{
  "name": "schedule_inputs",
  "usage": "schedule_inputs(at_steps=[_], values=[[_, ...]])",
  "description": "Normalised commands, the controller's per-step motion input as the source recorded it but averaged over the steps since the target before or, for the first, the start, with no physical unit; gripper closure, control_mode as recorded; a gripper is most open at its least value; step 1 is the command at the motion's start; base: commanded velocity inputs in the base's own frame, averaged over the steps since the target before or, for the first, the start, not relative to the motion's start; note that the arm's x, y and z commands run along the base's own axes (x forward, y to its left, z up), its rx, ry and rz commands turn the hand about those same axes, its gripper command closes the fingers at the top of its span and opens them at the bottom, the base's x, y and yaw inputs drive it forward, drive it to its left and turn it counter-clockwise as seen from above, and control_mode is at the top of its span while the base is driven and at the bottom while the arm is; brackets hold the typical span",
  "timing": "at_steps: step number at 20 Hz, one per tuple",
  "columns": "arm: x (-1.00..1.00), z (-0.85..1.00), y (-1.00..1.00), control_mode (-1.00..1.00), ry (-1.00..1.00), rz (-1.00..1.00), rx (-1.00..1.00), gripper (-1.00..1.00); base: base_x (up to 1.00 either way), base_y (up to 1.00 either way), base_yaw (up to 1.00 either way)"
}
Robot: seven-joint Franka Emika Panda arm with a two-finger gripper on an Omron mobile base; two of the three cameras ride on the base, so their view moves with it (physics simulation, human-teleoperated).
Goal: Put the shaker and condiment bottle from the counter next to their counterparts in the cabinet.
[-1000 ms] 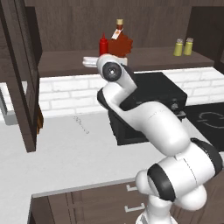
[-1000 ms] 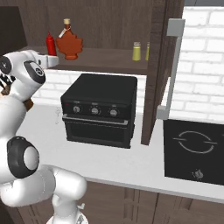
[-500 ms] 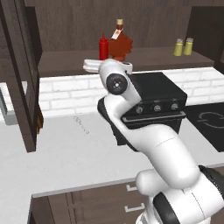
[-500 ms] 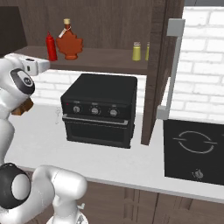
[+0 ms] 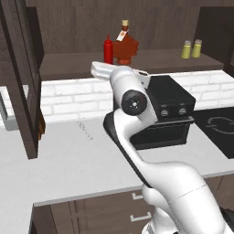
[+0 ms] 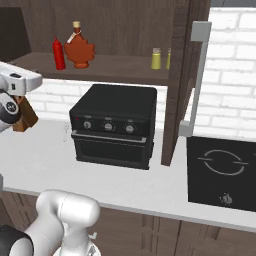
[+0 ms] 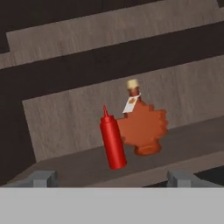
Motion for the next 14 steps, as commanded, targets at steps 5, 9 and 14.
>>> schedule_inputs(at_steps=[5, 9, 14], values=[[-0.77, 0.27, 0.00, -1.00, 0.00, 0.00, 0.18, -1.00, 0.00, 0.00, 0.00], [-0.57, 0.13, -0.13, -1.00, 0.01, -0.01, 0.19, -1.00, 0.00, 0.00, 0.00], [-0.60, 0.00, -0.34, -1.00, 0.00, -0.01, 0.20, -1.00, 0.00, 0.00, 0.00]])
